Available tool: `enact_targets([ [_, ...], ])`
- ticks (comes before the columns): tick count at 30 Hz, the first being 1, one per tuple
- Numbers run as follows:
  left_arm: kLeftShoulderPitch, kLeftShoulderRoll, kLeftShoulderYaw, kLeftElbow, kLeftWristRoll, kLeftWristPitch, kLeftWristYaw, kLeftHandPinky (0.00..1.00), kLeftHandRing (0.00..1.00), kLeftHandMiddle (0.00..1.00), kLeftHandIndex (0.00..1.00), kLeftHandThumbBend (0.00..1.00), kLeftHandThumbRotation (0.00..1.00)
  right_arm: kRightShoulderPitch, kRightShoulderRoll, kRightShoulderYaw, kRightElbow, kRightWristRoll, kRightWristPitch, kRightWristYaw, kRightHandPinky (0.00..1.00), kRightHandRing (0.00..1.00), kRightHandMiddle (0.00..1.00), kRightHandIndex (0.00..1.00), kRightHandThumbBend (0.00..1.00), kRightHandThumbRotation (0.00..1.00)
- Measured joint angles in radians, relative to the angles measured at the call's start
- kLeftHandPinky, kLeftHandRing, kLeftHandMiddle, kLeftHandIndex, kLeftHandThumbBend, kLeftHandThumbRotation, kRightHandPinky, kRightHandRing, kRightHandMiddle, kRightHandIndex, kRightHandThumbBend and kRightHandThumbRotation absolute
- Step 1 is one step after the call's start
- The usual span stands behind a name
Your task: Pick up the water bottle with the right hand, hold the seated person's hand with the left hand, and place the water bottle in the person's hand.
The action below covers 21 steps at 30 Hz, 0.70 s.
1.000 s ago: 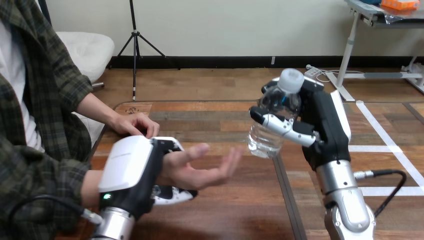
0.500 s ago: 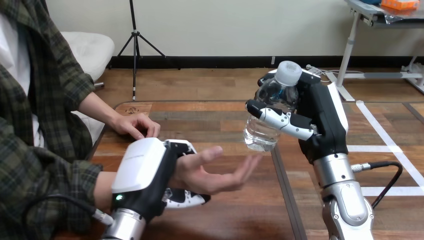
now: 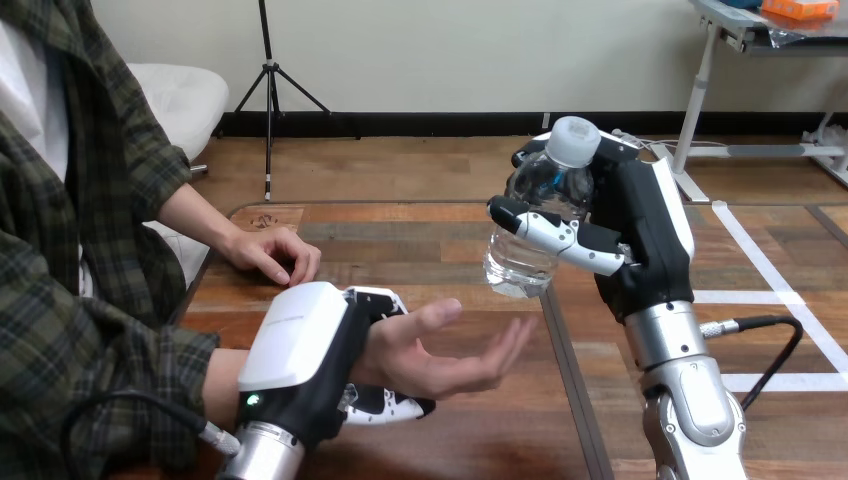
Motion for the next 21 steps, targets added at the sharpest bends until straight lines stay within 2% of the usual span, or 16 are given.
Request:
enact_targets([
  [13, 0.000, 0.000, -0.022, 0.000, 0.006, 0.000, 0.000, 0.28, 0.33, 0.38, 0.41, 0.82, 0.00, -0.009, 0.003, 0.005, 0.015, 0.045, -0.018, 0.076, 0.39, 0.43, 0.47, 0.48, 0.65, 0.00],
  [21, 0.000, -0.001, -0.027, 0.000, 0.008, -0.002, 0.000, 0.28, 0.33, 0.39, 0.41, 0.82, 0.00, -0.009, 0.009, 0.006, 0.016, 0.061, -0.025, 0.101, 0.38, 0.41, 0.46, 0.48, 0.66, 0.00],
])
